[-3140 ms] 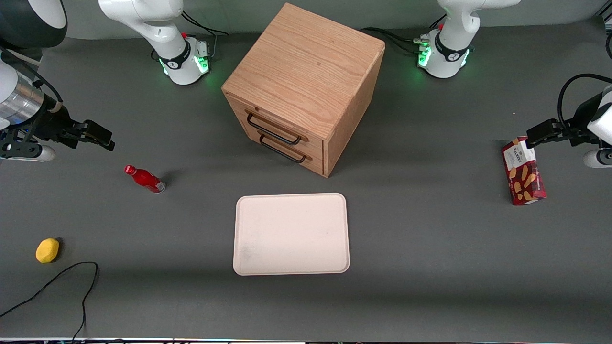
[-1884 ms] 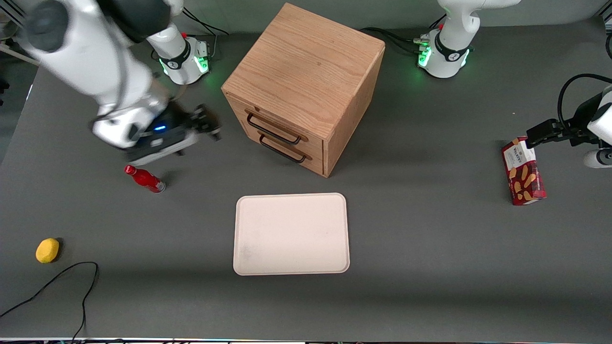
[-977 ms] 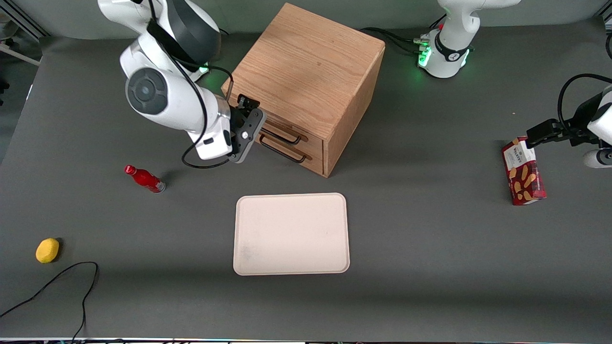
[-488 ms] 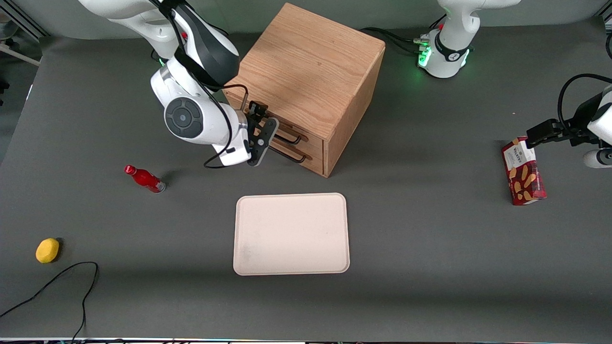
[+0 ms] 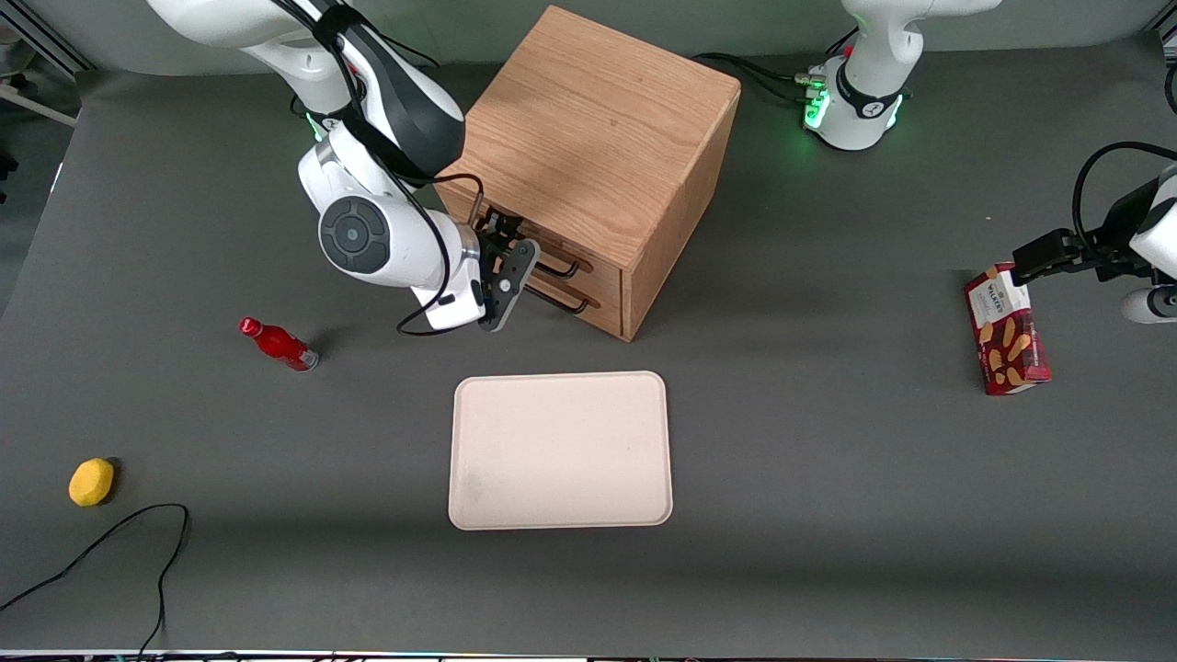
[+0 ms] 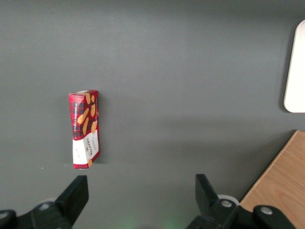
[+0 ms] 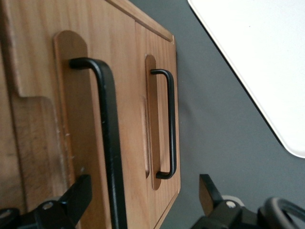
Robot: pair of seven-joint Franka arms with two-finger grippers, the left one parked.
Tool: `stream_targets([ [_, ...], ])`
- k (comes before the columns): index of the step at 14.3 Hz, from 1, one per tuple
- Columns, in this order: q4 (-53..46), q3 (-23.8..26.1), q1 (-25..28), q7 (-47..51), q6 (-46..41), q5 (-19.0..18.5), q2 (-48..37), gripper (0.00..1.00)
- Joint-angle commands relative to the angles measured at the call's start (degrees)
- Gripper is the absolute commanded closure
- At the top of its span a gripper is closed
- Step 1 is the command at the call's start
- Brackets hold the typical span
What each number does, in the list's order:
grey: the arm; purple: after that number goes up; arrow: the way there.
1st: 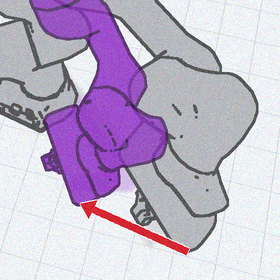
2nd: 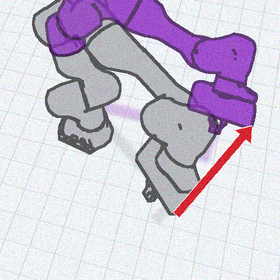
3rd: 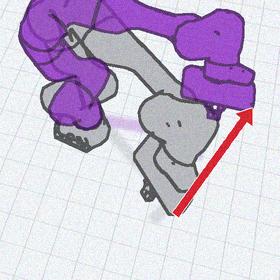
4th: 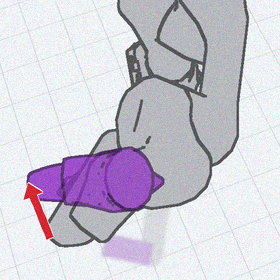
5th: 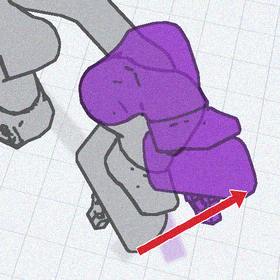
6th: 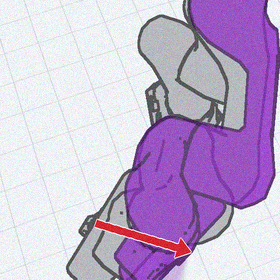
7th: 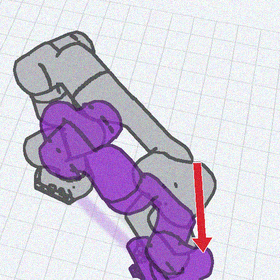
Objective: Open upper drawer
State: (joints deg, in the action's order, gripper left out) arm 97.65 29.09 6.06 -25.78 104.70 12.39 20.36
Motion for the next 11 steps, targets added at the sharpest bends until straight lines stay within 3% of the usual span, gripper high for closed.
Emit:
stream_targets([
  [1, 0.35, -0.18, 0.35, -1.11, 2.17, 0.97, 0.73, 0.00],
  [8, 0.26, -1.76, 0.27, -1.29, 7.53, 0.62, 1.26, 0.00],
  [11, 0.26, -3.16, 0.27, -4.01, 10.78, -2.63, 2.22, 0.00],
])
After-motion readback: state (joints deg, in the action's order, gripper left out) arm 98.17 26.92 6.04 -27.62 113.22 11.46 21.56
